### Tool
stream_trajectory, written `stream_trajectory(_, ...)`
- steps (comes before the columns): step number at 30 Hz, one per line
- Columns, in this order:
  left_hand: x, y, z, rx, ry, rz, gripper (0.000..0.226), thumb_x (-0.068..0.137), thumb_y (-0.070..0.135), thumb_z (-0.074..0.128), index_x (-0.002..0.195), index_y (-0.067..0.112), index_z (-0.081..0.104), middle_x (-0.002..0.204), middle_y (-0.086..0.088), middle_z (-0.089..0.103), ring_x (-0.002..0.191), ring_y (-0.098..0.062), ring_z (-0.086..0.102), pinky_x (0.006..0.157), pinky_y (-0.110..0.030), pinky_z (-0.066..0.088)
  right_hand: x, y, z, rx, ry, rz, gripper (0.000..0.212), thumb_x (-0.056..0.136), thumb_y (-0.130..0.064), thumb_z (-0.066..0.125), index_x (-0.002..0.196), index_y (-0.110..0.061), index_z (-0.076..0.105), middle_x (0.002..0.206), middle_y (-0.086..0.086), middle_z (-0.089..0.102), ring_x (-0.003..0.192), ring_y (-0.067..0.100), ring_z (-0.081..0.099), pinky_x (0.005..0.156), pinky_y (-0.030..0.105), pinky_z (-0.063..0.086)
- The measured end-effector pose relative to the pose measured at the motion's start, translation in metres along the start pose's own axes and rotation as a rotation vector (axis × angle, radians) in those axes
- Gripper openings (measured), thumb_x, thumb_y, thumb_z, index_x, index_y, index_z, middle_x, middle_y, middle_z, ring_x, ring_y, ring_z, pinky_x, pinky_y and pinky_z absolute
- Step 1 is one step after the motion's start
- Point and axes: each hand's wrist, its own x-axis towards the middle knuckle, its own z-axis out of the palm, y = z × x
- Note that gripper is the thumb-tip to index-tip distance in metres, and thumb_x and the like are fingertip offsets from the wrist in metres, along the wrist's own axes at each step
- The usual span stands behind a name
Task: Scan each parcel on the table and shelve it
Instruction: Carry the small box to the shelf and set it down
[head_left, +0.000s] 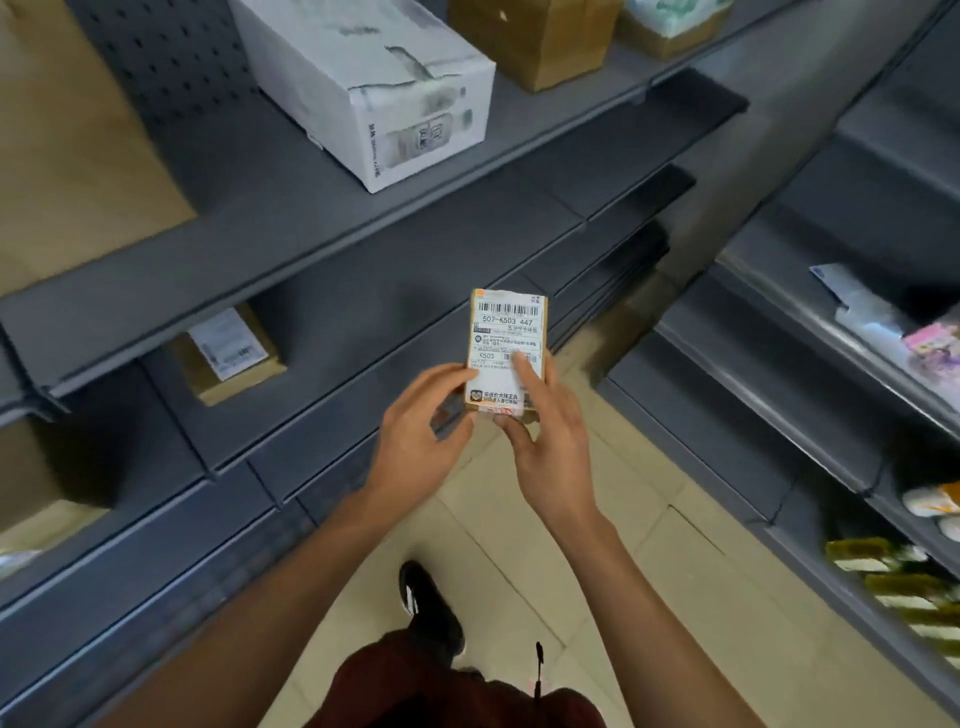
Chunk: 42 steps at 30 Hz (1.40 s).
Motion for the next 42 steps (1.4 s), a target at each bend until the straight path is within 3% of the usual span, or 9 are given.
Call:
stream_trajectory(4,0.024,-0.018,-0.006,0.052,0.077,-0.046,0.045,0.085,0.003,0.078,0.129,0.010,0.066,0.132,0.000,0.064,0.112,-0.002,0.062,0.092,-0.015,0.051,0.047,0.007,0.013,-0.012,-0.106,-0.060,0.071,0.093,-0.010,0.072,0.155,-0.027,0.041,0.165,0.003,0.030,0.137,0.026,0.044,0.112,0.036,0.037)
stream_trajectory(10,0.038,-0.034,-0.016,0.174,0.150,-0.154,0.048,0.087,0.007,0.079,0.132,0.016,0.064,0.136,0.006,0.060,0.118,0.010,0.054,0.098,-0.010,0.046,0.093,0.011,0.038,0.071,-0.246,-0.158,0.066,0.095,-0.006,0.068,0.154,-0.021,0.042,0.164,0.009,0.032,0.135,0.031,0.045,0.105,0.052,0.045)
stream_trajectory(15,0.042,-0.052,-0.009,0.223,0.239,-0.229,0.046,0.089,0.007,0.076,0.133,0.011,0.065,0.137,-0.002,0.061,0.118,-0.014,0.063,0.093,-0.037,0.059,0.127,0.029,0.065,0.143,-0.422,-0.178,0.070,0.096,-0.008,0.068,0.156,-0.026,0.037,0.161,0.005,0.035,0.135,0.024,0.044,0.104,0.051,0.047)
stream_trajectory(24,0.046,-0.086,0.023,0.359,0.383,-0.415,0.042,0.091,0.005,0.072,0.132,0.009,0.065,0.134,-0.004,0.063,0.114,-0.017,0.064,0.086,-0.042,0.061,0.173,0.075,0.112,0.139,-0.655,-0.371,0.063,0.097,-0.015,0.068,0.154,-0.018,0.042,0.161,0.006,0.037,0.135,0.027,0.047,0.110,0.047,0.044)
stream_trajectory(35,0.045,-0.154,0.034,0.408,0.451,-0.548,0.046,0.091,0.005,0.071,0.135,0.009,0.062,0.140,-0.005,0.060,0.115,-0.024,0.066,0.087,-0.046,0.060,0.182,0.113,0.199,0.184,-0.710,-0.395,0.068,0.096,-0.011,0.067,0.156,-0.020,0.037,0.161,0.007,0.034,0.138,0.030,0.046,0.107,0.051,0.048)
stream_trajectory(42,0.059,-0.193,0.032,0.390,0.442,-0.518,0.062,0.093,0.008,0.069,0.149,0.024,0.048,0.145,0.002,0.055,0.120,-0.016,0.062,0.086,-0.047,0.060,0.199,0.121,0.237,0.245,-0.622,-0.387,0.069,0.096,-0.007,0.066,0.157,-0.020,0.037,0.161,0.007,0.036,0.140,0.030,0.045,0.109,0.051,0.045)
